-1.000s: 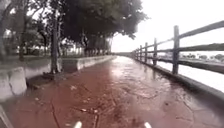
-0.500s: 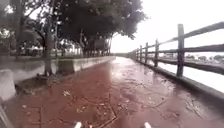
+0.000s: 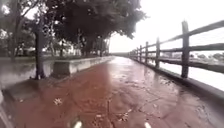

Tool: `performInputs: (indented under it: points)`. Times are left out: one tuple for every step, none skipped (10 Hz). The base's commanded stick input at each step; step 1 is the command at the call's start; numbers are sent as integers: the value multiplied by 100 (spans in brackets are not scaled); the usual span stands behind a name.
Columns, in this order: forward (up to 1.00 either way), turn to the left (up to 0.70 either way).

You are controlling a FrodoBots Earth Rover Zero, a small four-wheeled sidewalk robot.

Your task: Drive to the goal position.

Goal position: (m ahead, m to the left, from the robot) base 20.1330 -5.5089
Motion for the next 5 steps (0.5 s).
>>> performInputs:
  points:
    - [50,0]
    - [50,0]
    - [50,0]
    - [50,0]
    - [50,0]
